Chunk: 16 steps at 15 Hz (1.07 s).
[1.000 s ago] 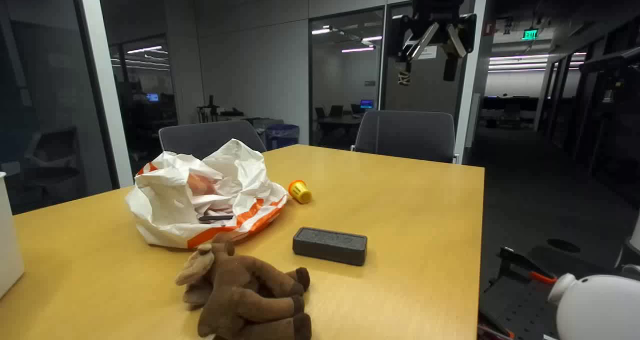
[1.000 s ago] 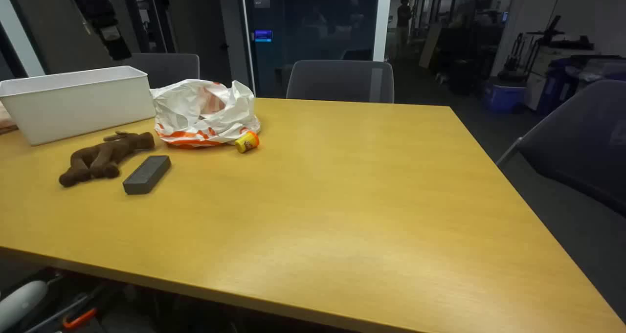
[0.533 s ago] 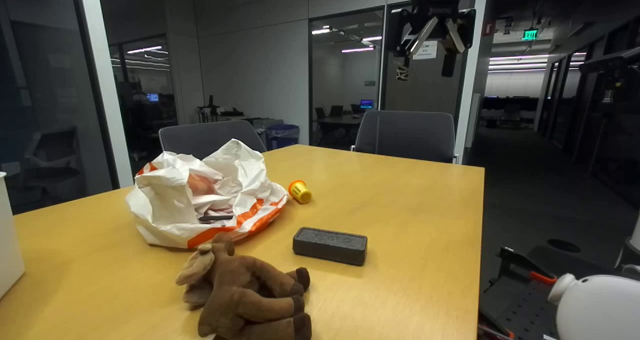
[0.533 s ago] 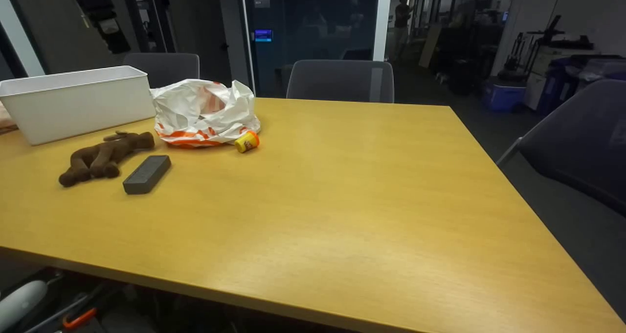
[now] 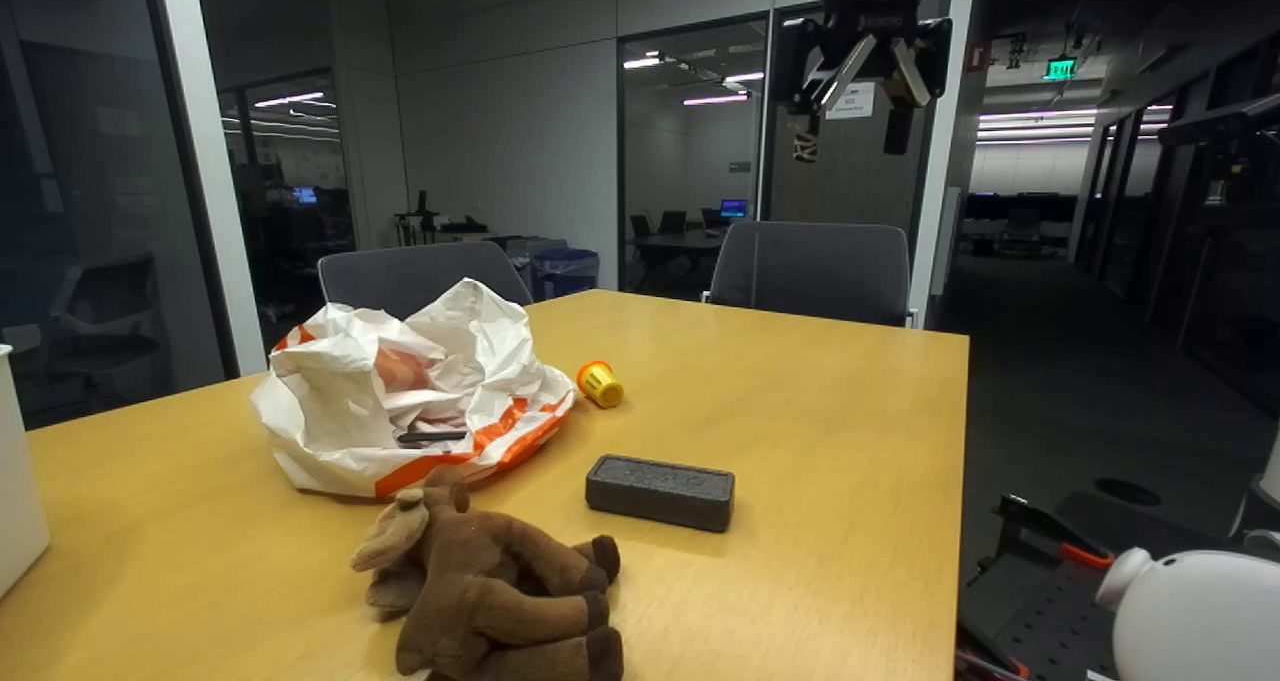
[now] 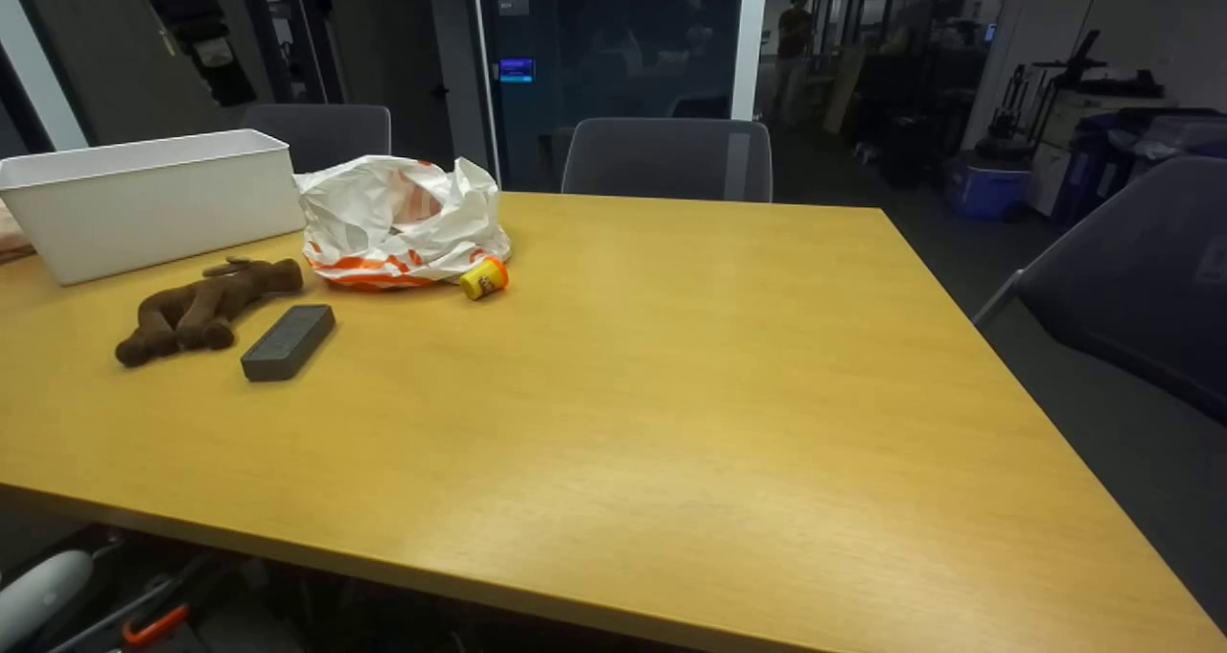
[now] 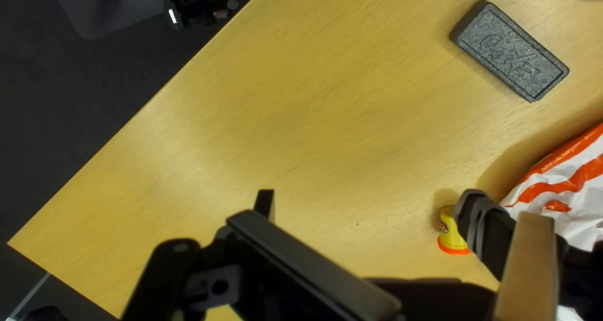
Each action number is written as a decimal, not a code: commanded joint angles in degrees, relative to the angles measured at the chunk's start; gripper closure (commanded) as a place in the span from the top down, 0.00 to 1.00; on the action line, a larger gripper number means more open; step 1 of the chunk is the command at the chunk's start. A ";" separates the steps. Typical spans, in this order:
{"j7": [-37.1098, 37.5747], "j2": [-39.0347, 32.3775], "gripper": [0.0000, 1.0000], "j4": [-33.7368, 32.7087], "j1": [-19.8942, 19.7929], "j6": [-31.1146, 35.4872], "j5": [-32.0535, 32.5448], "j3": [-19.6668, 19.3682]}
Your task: Put the yellow container, the duster and the moose toy in the plastic, then pull up the plastic
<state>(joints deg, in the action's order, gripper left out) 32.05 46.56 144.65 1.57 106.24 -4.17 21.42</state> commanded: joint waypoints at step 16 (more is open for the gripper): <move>-25.64 -29.53 1.00 -5.32 7.28 27.33 -2.37 -9.18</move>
<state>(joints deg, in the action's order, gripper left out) 12.18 25.47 145.17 5.88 131.25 -4.55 14.74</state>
